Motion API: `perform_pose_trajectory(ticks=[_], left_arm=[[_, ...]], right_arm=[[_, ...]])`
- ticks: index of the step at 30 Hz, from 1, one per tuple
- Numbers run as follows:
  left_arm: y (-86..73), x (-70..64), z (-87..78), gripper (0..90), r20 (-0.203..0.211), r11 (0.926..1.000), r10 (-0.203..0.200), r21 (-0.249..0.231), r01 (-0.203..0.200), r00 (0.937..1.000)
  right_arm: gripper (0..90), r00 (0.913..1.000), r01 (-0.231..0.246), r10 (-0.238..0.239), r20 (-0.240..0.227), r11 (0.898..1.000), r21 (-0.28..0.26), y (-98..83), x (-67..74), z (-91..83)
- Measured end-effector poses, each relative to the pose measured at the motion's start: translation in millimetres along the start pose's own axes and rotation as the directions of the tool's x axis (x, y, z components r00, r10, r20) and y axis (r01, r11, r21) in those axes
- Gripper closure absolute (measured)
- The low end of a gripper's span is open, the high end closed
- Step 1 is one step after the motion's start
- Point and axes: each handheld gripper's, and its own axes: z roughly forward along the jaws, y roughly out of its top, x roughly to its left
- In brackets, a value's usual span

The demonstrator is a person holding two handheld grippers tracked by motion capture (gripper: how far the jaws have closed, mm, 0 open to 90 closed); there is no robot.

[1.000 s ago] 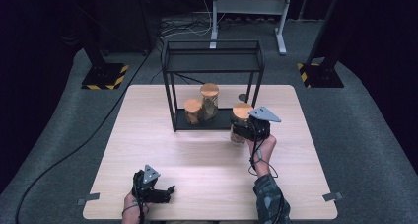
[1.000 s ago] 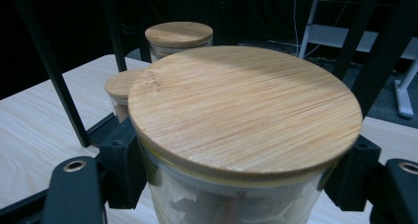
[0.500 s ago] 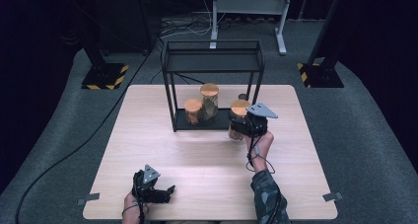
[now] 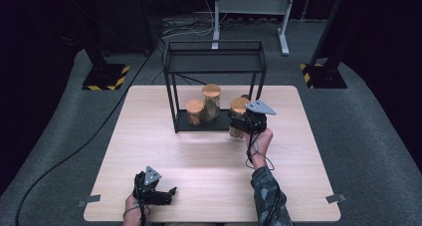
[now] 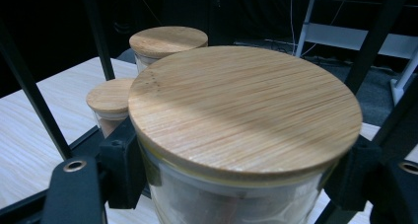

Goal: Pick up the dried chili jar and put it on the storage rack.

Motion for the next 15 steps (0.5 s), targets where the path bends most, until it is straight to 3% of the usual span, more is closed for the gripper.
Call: perform_pose_trajectory(ticks=[15], left_arm=[[0.0, 0.0, 0.0, 2.7, 0.0, 1.0, 0.0, 0.0, 0.0, 1.0]], right_arm=[[24.6, 0.9999, -0.004, 0.004, 0.011, 1.0, 0.015, -0.6, -2.1, 15.5]])
